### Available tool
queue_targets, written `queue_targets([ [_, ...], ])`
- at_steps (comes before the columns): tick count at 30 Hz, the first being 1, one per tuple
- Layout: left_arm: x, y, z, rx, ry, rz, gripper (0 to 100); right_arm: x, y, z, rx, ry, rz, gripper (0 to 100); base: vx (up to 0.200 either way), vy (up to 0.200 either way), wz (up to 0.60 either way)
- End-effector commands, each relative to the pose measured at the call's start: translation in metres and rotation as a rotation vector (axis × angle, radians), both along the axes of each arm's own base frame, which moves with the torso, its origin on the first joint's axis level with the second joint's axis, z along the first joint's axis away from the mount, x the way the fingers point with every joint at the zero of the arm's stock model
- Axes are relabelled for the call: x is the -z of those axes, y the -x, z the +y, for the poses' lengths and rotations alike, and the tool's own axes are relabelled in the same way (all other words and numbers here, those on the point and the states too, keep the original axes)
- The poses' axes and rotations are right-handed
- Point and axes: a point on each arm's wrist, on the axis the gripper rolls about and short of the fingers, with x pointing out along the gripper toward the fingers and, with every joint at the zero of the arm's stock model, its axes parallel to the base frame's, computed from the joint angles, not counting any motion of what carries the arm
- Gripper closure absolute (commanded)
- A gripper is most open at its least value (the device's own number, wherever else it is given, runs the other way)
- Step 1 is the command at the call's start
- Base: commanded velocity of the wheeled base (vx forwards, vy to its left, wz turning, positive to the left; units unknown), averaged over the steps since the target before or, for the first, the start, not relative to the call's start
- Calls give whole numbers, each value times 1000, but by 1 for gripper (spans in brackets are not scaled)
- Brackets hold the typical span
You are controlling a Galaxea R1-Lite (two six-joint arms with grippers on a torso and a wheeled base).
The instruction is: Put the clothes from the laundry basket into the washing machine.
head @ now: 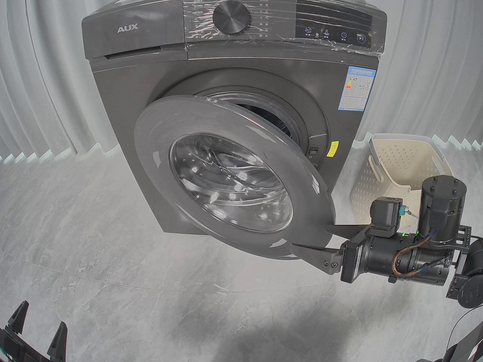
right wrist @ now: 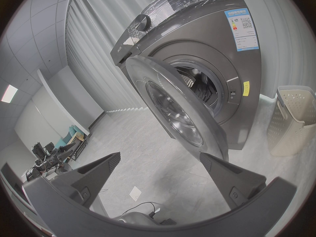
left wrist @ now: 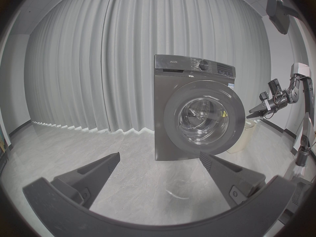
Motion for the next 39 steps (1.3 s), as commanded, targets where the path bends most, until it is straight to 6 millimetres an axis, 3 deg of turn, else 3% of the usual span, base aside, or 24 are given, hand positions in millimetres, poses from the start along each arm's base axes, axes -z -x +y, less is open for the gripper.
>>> queue_targets([
  [1,5,0,0,0,0,2,0,0,-1,1,-1,-2,-2,0,0,0,0],
  [8,5,0,0,0,0,2,0,-5,-29,2,78,-20,-29,0,0,0,0],
  [9,5,0,0,0,0,2,0,-4,-44,-7,133,-15,-45,0,0,0,0],
  [12,5,0,0,0,0,2,0,-4,-52,-14,182,-13,-88,0,0,0,0],
  [17,5,0,0,0,0,2,0,-1,-47,-16,201,-18,-110,0,0,0,0],
  [25,5,0,0,0,5,2,0,19,-11,-1,71,27,-43,0,75,0,0],
  [31,5,0,0,-2,8,2,0,12,-18,6,76,-18,-84,0,200,0,0],
  [39,5,0,0,-2,6,2,0,15,-44,17,159,-67,-164,0,200,0,0],
])
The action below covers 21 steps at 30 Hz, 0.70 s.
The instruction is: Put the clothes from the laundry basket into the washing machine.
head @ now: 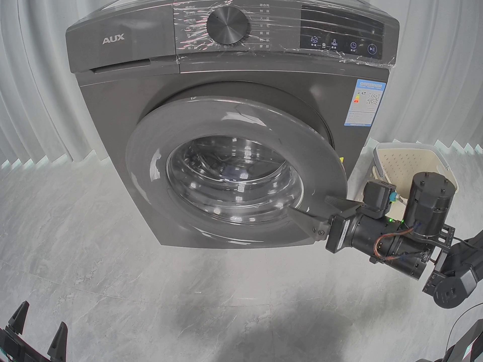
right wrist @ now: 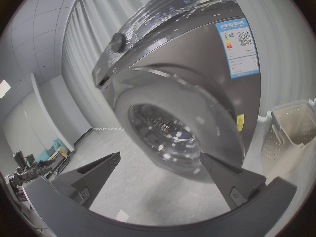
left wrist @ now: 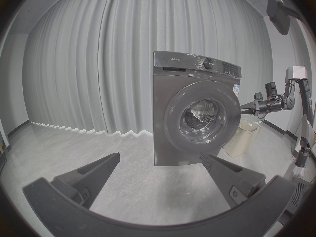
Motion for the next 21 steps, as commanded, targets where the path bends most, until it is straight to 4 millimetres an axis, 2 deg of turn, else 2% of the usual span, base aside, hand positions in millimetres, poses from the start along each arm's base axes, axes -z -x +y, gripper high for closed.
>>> queue_targets([
  [1,5,0,0,-1,-1,2,0,7,-21,9,29,-3,-15,0,200,0,0],
  [5,5,0,0,-1,1,2,0,3,-44,18,111,-19,-80,0,0,0,0],
  [9,5,0,0,-1,-1,2,0,-7,-58,23,162,-56,-170,0,0,0,0],
  [16,5,0,0,-1,-1,2,0,-9,-57,20,170,-63,-186,0,0,0,0],
  [21,5,0,0,1,-2,2,0,-22,-59,16,212,-84,-228,0,0,0,0],
])
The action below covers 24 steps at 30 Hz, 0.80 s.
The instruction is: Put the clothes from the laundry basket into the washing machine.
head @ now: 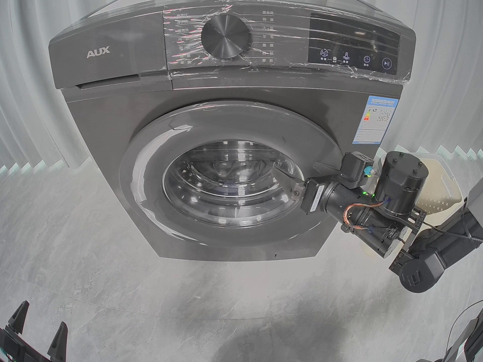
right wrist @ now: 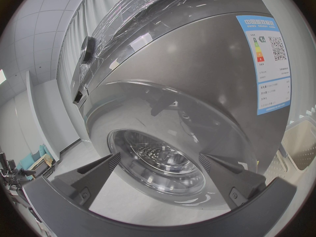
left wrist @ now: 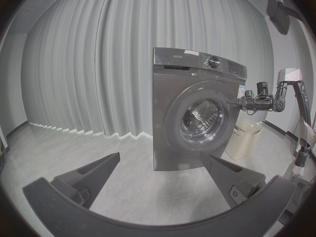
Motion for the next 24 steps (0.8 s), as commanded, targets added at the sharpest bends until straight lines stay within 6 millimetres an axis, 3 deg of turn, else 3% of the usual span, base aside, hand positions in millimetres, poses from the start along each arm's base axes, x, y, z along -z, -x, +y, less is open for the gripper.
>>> queue_targets([
  [1,5,0,0,-1,2,1,0,-13,-2,-3,38,-33,-51,0,0,0,0],
  [6,5,0,0,-1,2,1,0,-8,15,-5,-1,-11,-25,0,0,0,0],
  [12,5,0,0,1,2,1,0,-5,80,-16,-158,62,0,0,0,0,0],
  [15,5,0,0,1,2,1,0,-3,105,-35,-168,96,-2,0,0,0,0],
  [16,5,0,0,1,2,1,0,-3,105,-35,-168,96,-2,0,0,0,0],
  [24,5,0,0,1,0,1,0,19,147,-108,-16,132,40,0,0,0,0],
])
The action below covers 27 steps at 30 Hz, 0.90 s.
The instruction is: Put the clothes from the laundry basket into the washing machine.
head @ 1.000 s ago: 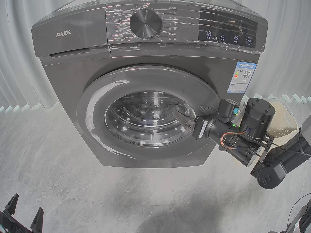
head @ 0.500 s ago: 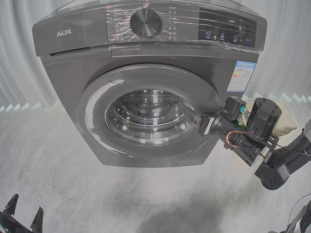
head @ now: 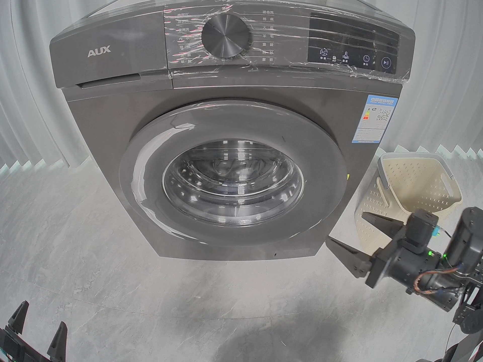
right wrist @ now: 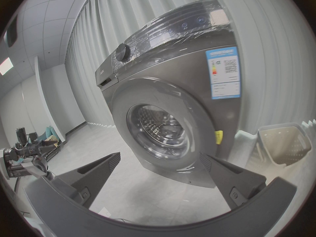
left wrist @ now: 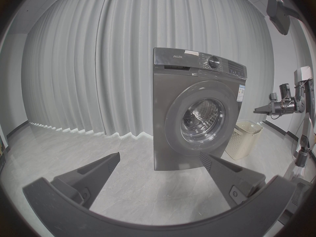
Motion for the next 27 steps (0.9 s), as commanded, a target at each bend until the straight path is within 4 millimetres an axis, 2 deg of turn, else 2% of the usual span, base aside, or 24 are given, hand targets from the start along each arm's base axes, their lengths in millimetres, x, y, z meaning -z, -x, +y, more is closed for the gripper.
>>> queue_targets([
  [1,5,0,0,0,0,1,0,0,36,-51,95,-17,-42,0,0,0,0],
  [2,5,0,0,0,3,1,0,0,46,-63,128,-24,-66,0,0,0,0],
  [4,5,0,0,0,3,1,0,1,55,-76,178,-27,-92,0,0,0,0],
  [5,5,0,0,0,3,1,0,1,55,-76,178,-27,-92,0,0,0,0],
  [7,5,0,0,0,1,0,0,-7,69,-96,281,-50,-153,0,0,0,0],
  [13,5,0,0,0,6,0,0,-7,99,-120,430,-47,-195,0,0,0,0],
  [16,5,0,0,-1,4,0,0,1,119,-128,495,-36,-197,0,0,0,0],
  [17,5,0,0,-1,4,0,0,1,119,-128,495,-36,-197,0,0,0,0],
  [18,5,0,0,-1,4,0,0,9,134,-131,501,-22,-199,0,0,0,0],
  [20,5,0,0,-1,6,0,0,19,150,-134,486,-11,-213,0,0,0,0],
  [27,5,0,0,-1,8,0,0,47,175,-137,547,20,-194,0,0,0,0],
])
